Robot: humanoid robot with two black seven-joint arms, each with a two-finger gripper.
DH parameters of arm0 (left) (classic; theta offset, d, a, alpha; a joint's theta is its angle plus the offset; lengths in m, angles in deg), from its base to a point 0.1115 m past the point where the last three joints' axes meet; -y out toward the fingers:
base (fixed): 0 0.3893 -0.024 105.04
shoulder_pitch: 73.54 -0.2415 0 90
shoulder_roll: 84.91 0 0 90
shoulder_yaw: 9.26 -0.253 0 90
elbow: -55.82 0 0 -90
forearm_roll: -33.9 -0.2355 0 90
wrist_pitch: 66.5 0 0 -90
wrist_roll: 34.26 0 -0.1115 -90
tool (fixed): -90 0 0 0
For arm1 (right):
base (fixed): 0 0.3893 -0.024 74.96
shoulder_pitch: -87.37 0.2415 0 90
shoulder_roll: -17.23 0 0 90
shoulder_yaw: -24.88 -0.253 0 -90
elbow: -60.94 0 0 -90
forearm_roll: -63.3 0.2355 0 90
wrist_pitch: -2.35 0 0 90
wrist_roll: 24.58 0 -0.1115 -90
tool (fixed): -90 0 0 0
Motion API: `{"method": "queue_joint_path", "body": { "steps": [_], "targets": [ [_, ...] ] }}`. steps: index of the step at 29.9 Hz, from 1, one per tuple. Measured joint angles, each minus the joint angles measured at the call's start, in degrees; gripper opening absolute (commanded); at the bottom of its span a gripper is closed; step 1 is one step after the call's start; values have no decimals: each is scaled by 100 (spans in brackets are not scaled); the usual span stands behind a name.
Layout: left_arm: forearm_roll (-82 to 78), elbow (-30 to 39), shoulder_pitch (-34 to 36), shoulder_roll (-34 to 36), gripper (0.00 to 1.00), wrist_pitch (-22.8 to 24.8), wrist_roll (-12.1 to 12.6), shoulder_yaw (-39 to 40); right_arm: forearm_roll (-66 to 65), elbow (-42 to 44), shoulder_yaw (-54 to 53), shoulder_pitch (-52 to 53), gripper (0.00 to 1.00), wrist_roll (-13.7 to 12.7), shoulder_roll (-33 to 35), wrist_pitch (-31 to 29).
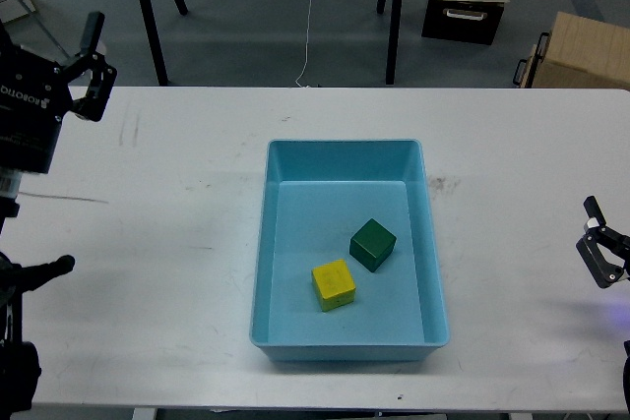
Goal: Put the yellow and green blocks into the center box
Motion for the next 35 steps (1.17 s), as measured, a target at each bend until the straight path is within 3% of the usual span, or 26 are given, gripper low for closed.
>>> {"method": "queue_joint_path", "body": {
  "steps": [9,15,21,35],
  "targets": [
    [2603,375,-2421,-89,100,-2,139,-360,-6,-459,4,-803,100,-1,-190,-64],
    [3834,306,-3386,-90,100,-3,142,-783,-8,-451,16,-1109,100,-1,-97,-66],
    [3997,244,-3772,-89,100,-3,125,-801,-8,-636,212,-1421,100,6,20,-67],
    [4014,188,-3767,-89,100,-3,125,-838,4,-689,292,-1563,100,164,64,-67]
  ]
}}
